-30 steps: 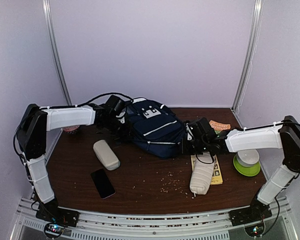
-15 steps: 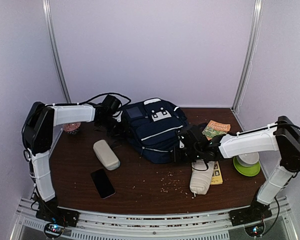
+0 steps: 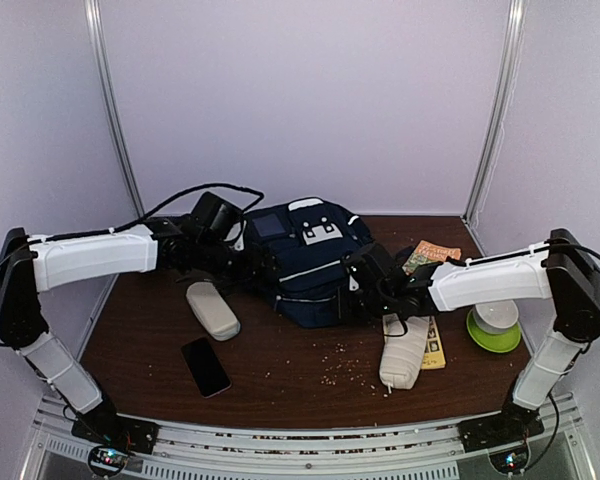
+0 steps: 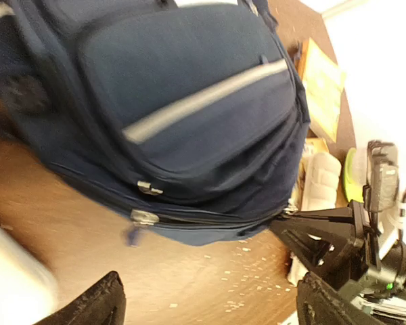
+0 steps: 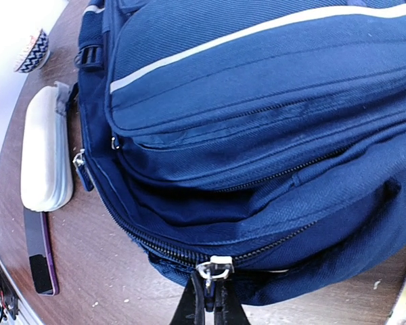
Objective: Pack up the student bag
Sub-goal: Unzip the student bag at the center of the board.
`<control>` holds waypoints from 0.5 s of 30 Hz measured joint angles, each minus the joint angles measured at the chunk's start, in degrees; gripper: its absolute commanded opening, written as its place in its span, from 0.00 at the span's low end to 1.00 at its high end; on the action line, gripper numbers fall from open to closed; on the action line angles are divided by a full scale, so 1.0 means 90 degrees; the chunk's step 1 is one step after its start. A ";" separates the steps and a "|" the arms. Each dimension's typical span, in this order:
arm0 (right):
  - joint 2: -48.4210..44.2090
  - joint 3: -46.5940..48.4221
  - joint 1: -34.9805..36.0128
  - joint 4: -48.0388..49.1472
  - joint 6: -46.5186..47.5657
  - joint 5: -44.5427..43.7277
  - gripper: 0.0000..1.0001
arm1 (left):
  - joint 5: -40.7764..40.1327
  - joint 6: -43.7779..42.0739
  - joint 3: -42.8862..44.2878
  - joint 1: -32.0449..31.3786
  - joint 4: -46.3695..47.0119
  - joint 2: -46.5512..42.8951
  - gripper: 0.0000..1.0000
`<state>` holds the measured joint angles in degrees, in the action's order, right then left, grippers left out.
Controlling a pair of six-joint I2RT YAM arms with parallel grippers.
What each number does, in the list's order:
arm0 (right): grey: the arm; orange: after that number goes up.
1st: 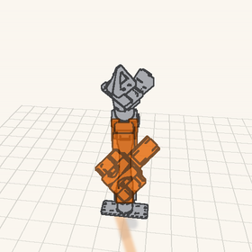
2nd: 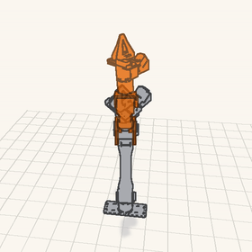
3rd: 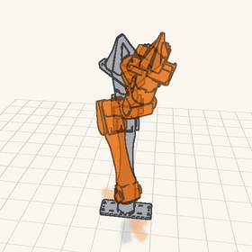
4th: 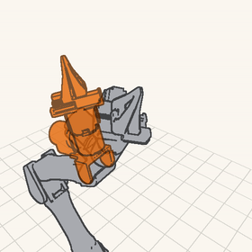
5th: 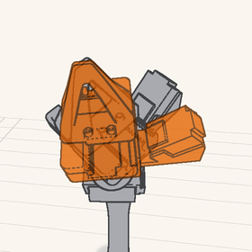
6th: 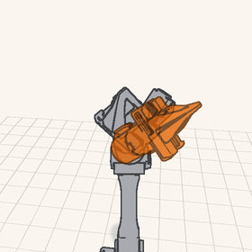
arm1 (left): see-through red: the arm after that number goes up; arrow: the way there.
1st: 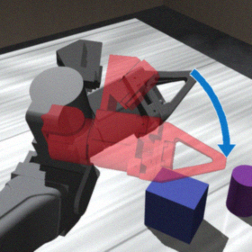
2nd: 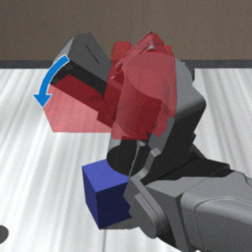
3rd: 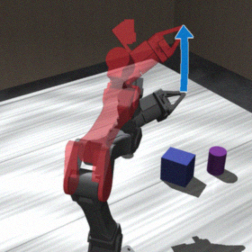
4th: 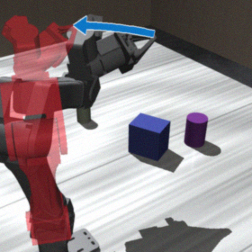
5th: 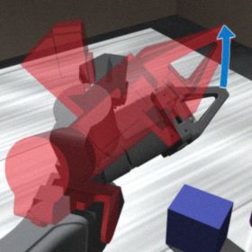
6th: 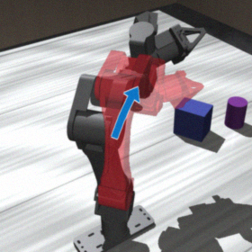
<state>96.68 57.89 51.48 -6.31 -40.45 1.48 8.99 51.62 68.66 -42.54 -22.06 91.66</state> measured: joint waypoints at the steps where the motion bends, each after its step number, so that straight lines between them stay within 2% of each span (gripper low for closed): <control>1: 0.0005 0.0017 0.0032 -0.0007 0.0007 0.0002 0.00 | 0.0012 0.0146 0.0005 -0.0143 0.0092 0.0097 0.90; 8: 0.0010 0.0017 0.0243 -0.0044 0.0049 -0.0022 0.00 | 0.0355 0.1032 0.0158 -0.0325 0.0508 0.1367 0.90; 15: 0.0010 -0.0068 0.0406 0.0017 0.0119 -0.0063 0.00 | 0.0449 0.1447 0.0182 -0.0357 0.0491 0.1630 0.87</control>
<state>96.77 57.28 55.13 -6.15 -39.38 0.91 13.04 64.64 70.30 -45.76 -17.65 106.32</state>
